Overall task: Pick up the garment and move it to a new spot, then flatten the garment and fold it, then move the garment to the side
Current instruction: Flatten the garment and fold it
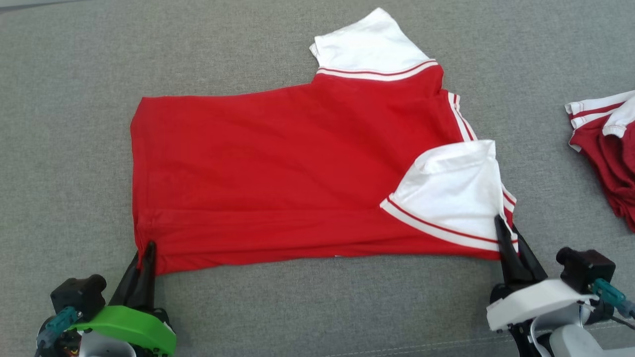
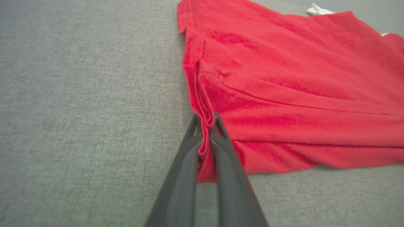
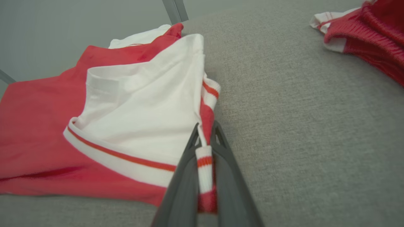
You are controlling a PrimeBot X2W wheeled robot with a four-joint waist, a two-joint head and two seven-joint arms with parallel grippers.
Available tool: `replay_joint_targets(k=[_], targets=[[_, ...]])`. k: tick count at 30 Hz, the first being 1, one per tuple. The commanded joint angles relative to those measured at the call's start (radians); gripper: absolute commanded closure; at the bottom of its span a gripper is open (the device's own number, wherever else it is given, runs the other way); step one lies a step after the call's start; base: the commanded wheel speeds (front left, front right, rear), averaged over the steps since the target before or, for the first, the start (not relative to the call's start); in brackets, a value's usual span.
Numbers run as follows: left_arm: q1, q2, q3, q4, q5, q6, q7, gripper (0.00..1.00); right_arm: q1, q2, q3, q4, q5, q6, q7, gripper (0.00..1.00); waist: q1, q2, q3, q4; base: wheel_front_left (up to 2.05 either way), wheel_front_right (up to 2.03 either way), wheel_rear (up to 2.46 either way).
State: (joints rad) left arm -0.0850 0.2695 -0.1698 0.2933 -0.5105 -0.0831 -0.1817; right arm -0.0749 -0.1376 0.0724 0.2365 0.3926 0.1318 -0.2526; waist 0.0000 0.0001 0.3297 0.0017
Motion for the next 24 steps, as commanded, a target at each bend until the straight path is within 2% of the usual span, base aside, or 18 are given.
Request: replay_joint_targets(k=[1, 8, 9, 10, 12, 18, 24], targets=[[0.026, 0.014, 0.009, -0.025, -0.015, 0.013, 0.014, 1.00, 0.033, 0.000, -0.012, -0.019, -0.008, -0.002, 0.009, 1.00, 0.0000, -0.0001, -0.011, -0.005, 0.00, 0.00, 0.00], [0.137, 0.042, 0.018, -0.190, -0.029, 0.063, 0.105, 1.00, 0.152, 0.035, -0.047, -0.119, -0.018, -0.002, 0.070, 1.00, 0.0000, -0.0001, -0.021, -0.003, 0.00, 0.00, 0.00], [0.142, 0.040, 0.016, -0.203, -0.027, 0.067, 0.111, 0.95, 0.154, 0.039, -0.049, -0.121, -0.023, -0.002, 0.073, 0.82, 0.0000, -0.0001, -0.021, -0.003, 0.00, 0.00, 0.00], [0.148, 0.038, 0.013, -0.214, -0.024, 0.072, 0.116, 0.00, 0.152, 0.041, -0.052, -0.124, -0.030, -0.002, 0.072, 0.00, 0.0000, -0.0001, -0.023, -0.004, 0.00, 0.00, 0.00], [0.156, 0.027, 0.014, -0.230, -0.024, 0.082, 0.105, 0.00, 0.142, 0.044, -0.062, -0.131, -0.047, -0.002, 0.064, 0.00, 0.0000, -0.0001, -0.028, -0.006, 0.00, 0.00, 0.00], [0.129, 0.006, 0.039, -0.275, 0.022, 0.119, -0.023, 0.00, 0.091, 0.036, -0.113, -0.196, -0.106, -0.002, 0.023, 0.00, 0.0000, -0.0001, -0.048, -0.010, 0.00, 0.00, 0.00], [0.071, -0.011, 0.051, -0.331, 0.097, 0.128, -0.077, 0.00, 0.038, 0.016, -0.135, -0.282, -0.150, -0.002, 0.017, 0.00, 0.0000, -0.0001, -0.076, -0.004, 0.00, 0.00, 0.00]])
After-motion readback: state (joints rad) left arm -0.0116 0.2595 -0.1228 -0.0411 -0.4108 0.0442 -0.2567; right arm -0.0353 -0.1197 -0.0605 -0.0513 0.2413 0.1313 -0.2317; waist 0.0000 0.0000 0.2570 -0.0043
